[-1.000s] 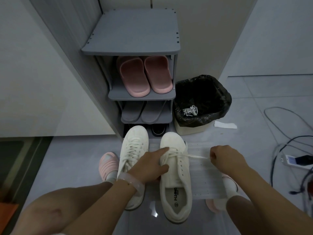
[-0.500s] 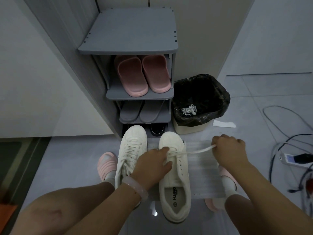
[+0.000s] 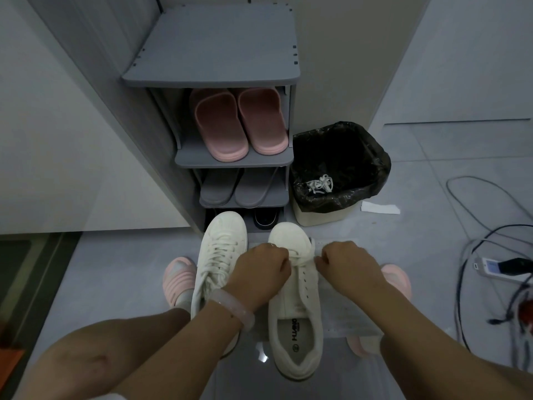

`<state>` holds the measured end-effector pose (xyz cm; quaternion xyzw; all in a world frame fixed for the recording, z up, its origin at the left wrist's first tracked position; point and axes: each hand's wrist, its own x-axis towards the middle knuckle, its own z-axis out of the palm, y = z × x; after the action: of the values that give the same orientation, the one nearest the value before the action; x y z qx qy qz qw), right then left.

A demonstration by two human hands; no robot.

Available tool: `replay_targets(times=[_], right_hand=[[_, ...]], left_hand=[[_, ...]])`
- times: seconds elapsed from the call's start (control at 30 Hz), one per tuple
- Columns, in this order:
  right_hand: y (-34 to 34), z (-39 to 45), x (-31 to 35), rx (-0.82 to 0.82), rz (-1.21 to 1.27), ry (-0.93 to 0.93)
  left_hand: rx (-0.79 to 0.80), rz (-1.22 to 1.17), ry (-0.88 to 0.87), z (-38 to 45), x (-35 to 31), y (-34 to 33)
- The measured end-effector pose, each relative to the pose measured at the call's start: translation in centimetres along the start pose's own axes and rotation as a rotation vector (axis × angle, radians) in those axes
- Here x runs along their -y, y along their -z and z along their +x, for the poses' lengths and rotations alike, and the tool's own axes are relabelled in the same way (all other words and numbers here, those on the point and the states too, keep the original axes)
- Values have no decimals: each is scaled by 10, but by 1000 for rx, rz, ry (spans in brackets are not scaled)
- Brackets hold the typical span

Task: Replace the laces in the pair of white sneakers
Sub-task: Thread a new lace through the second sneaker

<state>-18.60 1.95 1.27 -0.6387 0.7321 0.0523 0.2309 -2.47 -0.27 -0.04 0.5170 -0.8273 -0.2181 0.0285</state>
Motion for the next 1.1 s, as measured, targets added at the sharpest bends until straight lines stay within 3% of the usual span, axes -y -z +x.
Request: replay_targets(times=[0.07,0.13,0.2,0.33,0.5,0.63,0.73,0.87,0.93,1.0,1.03,1.1], right_hand=[[-7,-2,5,174,137,-55],[-17,-3,6,238,213,-72],[-20,-4,8,187,341,-71],[-17,2,16,111,821,-84],[-17,6,26,18,1191,-203],[-12,5,35,-103,1250,-126],[-5,3,38,-154,1207,-14],[17,-4,40,-185,1138,196],[25,-6,40,-152,1258,209],[36,-6,35,-184,1427,173],[43,-5,31,-207,1521,151],[58,-3,21,-241,1724,119]], left_hand=[[-8,-53,10,2,0,-1],[63,-76,-8,5,0,-5],[98,-69,-15,7,0,-8],[41,-107,-8,11,-5,-15],[-34,-490,198,18,-8,-10],[29,-839,432,24,-15,0],[114,-1091,501,25,-19,13],[108,-1481,390,20,-23,33],[42,-1667,298,19,-23,52],[-130,-1755,310,18,-14,79],[-252,-1685,350,16,-6,94],[-513,-1242,476,8,20,118]])
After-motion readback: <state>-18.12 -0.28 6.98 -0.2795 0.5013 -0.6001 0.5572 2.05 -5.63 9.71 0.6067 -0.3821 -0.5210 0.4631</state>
